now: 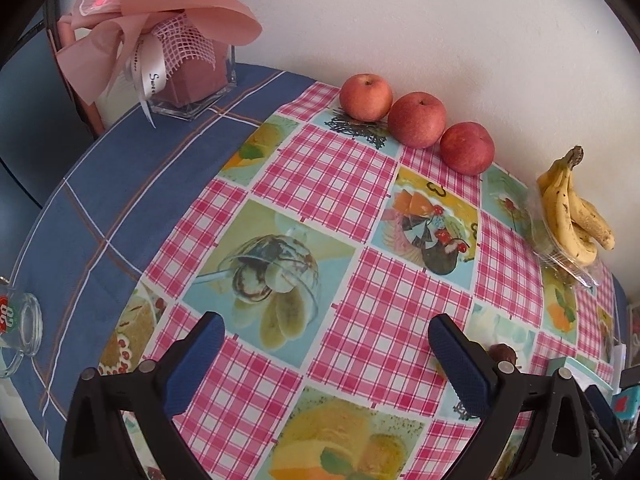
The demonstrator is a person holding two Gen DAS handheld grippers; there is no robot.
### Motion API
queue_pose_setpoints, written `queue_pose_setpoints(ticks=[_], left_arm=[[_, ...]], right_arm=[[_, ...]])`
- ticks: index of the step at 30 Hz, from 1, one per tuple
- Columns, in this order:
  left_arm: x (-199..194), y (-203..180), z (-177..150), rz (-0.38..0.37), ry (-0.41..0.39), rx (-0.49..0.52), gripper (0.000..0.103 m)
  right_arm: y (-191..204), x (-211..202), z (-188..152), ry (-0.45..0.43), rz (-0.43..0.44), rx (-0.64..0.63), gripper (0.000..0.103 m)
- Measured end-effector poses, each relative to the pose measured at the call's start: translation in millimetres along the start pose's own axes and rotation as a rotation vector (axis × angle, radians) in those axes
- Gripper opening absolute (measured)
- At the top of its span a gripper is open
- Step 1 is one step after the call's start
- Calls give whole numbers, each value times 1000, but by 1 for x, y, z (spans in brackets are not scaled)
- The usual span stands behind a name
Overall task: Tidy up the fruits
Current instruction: 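Move both open tools back toward the green guava and dark date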
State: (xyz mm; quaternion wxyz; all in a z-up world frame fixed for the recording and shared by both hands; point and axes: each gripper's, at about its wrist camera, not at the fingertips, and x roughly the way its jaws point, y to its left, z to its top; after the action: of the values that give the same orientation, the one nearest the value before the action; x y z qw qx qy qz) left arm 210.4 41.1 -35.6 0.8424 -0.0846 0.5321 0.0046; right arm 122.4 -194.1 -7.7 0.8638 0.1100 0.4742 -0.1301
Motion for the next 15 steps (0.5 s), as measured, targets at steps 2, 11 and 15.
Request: queue_pose_setpoints(ticks=[2,11,15], left_arm=[[4,-2,1,6,3,8,103],[27,-2,2,28,43,4,103],[34,1,3,32,56,-7,103]], right_arm=[[3,6,2,8,8,-4,87],[11,38,2,61,64,-6,87],[12,53,0,87,87,3,87]])
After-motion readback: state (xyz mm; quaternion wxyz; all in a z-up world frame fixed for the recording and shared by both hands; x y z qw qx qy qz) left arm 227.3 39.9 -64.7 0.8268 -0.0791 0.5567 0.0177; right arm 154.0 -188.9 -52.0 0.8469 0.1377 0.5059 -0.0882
